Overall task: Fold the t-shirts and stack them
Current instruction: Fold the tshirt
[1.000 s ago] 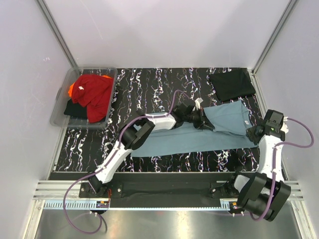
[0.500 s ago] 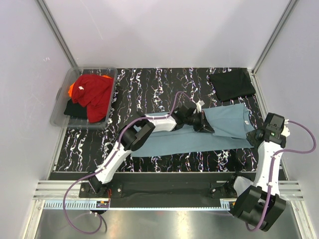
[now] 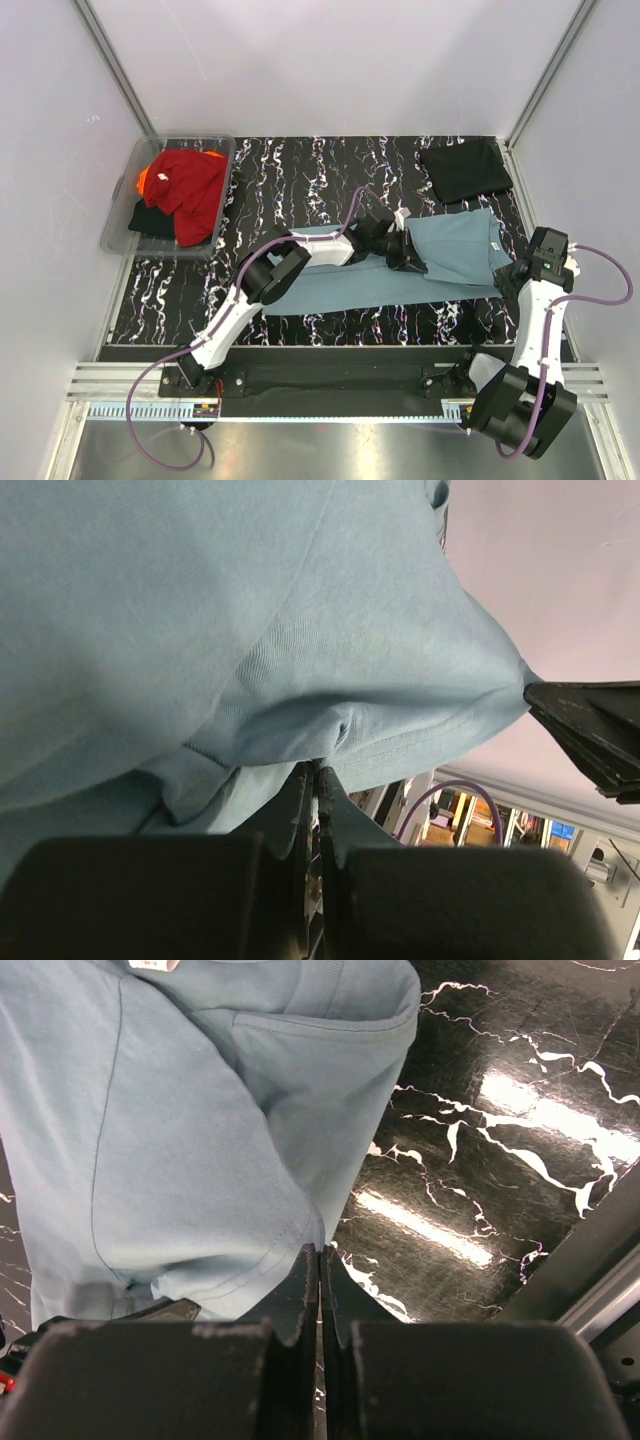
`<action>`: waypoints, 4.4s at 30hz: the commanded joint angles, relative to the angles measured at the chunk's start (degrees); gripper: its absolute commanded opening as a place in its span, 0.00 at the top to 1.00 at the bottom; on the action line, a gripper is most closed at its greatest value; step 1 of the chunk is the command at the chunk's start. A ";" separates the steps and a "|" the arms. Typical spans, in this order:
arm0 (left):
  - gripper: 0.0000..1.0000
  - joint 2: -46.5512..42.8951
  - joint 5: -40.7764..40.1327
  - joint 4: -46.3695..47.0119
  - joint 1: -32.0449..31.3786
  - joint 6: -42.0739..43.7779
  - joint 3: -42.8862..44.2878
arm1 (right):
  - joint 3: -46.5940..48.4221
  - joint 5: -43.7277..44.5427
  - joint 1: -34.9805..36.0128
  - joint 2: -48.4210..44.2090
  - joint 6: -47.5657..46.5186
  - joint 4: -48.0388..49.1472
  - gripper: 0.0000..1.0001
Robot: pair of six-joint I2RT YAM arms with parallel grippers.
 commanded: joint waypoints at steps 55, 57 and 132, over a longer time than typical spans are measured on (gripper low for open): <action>0.82 -9.76 -6.06 -8.68 -1.45 -0.07 -8.86 | 13.07 -10.40 3.43 30.45 -12.81 12.74 0.99; 0.81 -11.51 -7.47 -9.04 -0.83 0.64 -10.61 | 14.91 -11.45 3.60 31.76 -13.33 12.66 0.99; 0.40 -8.70 -42.37 -9.22 -18.23 72.90 4.93 | 23.89 -19.72 6.42 44.34 -11.32 15.03 0.91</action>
